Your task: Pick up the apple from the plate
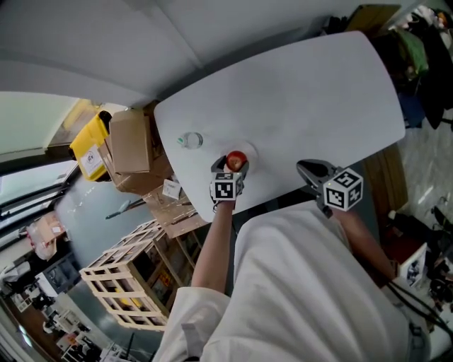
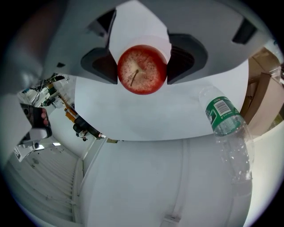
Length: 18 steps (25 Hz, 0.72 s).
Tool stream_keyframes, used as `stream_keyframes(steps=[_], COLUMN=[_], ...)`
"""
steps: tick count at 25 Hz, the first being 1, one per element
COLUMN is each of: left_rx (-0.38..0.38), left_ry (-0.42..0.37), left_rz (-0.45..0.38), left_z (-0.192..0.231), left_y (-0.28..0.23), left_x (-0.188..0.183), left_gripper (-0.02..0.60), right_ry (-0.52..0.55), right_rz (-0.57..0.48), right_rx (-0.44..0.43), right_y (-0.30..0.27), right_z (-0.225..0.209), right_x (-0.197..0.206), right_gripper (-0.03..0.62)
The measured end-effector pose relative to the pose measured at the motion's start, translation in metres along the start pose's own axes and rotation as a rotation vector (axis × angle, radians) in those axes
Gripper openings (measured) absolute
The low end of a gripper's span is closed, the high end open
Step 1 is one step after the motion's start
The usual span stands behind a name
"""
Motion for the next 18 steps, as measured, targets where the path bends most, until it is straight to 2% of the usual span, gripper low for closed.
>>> stream_keyframes(steps=[7, 18], left_rx=[0.047, 0.111], left_ry=[0.038, 0.034], left_rz=[-0.073, -0.17], left_z=[-0.002, 0.01], left_y=[0.04, 0.104], left_x=[-0.01, -0.008], left_gripper=[0.35, 0.35], right_ry=[0.005, 0.001], right_rz=[-0.027, -0.11], right_rx=[-0.001, 0.053], right_y=[-0.005, 0.003], right_z=[0.023, 0.067], right_x=[0.005, 0.032], right_gripper=[0.038, 0.038])
Point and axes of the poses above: the fingertips, and each gripper's own axes: y backward along the fingers, z to its left, x out of its underside, the point moved 5 cm from there along y, backward along the fingers, and after that the axes turned 5 degrees about -z, right-handed, at the moved point
